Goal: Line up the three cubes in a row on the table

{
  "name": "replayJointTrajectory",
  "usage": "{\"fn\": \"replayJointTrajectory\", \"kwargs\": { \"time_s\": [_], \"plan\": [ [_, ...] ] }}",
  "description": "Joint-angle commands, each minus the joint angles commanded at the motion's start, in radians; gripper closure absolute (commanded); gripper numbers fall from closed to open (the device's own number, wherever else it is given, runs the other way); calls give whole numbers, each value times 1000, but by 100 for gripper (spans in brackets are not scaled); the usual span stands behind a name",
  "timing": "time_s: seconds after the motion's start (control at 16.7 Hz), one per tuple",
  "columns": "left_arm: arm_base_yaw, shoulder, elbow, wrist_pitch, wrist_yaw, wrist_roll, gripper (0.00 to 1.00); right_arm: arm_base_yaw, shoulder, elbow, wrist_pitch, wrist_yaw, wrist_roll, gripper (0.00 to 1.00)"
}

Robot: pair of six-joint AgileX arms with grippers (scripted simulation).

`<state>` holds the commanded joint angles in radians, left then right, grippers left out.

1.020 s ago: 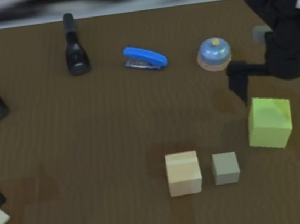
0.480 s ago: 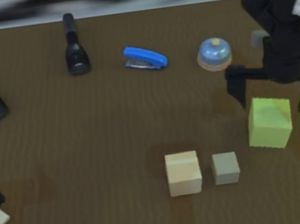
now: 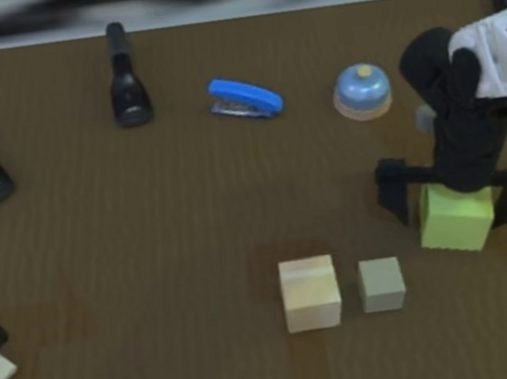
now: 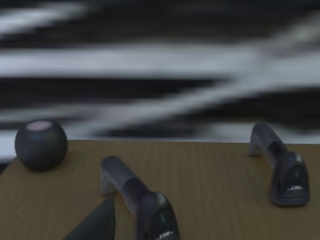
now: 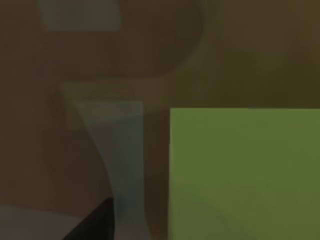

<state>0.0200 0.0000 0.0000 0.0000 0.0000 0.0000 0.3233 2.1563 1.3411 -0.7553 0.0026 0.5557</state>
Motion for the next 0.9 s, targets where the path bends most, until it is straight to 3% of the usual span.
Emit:
{"fn": "replayJointTrajectory", "kwargs": {
  "time_s": [0.24,0.9],
  "plan": [
    [0,0,0,0,0,0,0,0,1,-1,1,0,0,0],
    [0,0,0,0,0,0,0,0,1,-1,1,0,0,83]
  ]
}}
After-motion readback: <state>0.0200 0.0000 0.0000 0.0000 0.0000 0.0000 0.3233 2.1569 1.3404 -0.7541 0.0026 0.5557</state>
